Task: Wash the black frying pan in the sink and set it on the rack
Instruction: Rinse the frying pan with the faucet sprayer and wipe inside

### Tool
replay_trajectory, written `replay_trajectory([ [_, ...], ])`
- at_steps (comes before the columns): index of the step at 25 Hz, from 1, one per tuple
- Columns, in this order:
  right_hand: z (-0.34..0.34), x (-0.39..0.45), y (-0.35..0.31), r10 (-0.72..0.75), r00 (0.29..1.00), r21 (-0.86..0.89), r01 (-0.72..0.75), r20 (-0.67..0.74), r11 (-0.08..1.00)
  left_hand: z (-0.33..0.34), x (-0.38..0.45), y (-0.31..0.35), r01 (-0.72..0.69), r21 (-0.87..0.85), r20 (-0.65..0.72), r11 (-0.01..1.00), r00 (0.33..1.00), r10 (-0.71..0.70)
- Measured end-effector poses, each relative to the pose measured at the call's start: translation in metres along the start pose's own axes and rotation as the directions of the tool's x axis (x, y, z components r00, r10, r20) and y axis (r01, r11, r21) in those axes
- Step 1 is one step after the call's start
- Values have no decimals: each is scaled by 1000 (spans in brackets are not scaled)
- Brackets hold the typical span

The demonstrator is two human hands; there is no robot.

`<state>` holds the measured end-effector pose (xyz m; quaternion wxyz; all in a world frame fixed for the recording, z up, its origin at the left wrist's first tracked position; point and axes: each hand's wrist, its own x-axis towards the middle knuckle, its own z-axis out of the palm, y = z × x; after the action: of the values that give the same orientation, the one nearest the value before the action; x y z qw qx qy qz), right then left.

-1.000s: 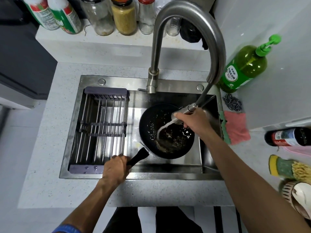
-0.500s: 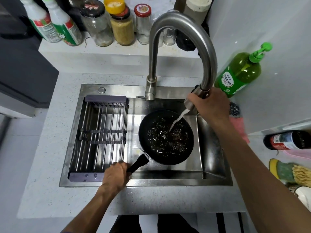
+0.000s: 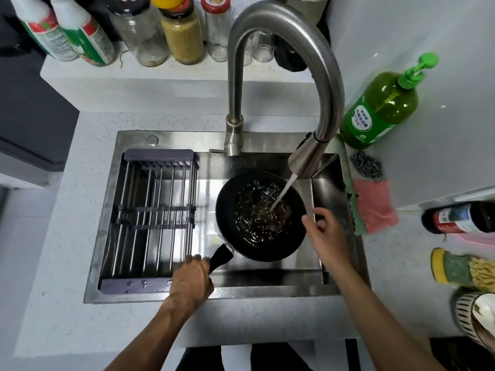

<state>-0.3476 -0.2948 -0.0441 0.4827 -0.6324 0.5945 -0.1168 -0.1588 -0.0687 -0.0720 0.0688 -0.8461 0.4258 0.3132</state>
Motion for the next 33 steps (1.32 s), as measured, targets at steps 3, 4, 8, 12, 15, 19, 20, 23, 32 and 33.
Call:
replay_trajectory([
  [3,24,25,60,363,931,-80,-359,36,930,12,17,18,-3,65,24,998,1000,2],
  [4,32,32,74,441,896,-86,-437,43,895,14,23,22,10,63,40,998,999,-13],
  [8,68,58,113,668,705,118,-704,239,700,32,41,22,92,-17,49,996,995,-91],
  [12,88,71,132,664,686,327,-727,297,604,47,56,26,167,-39,-4,985,986,-168],
  [15,74,70,116,617,738,391,-671,273,630,44,61,23,185,-71,-16,980,982,-187],
  [19,39,49,83,561,815,424,-564,146,709,27,47,28,141,-106,-16,984,990,-143],
  [20,29,40,75,547,830,430,-535,106,728,23,39,32,119,-134,-6,984,993,-121],
  [23,1,23,49,437,899,342,-417,19,842,15,17,40,92,-291,25,952,996,-89],
  [32,-33,-21,-34,105,960,-227,-166,-258,960,25,9,32,56,-603,232,796,966,109],
  [33,-36,-24,-39,88,962,-270,-159,-259,949,15,6,34,49,-625,228,779,966,122],
])
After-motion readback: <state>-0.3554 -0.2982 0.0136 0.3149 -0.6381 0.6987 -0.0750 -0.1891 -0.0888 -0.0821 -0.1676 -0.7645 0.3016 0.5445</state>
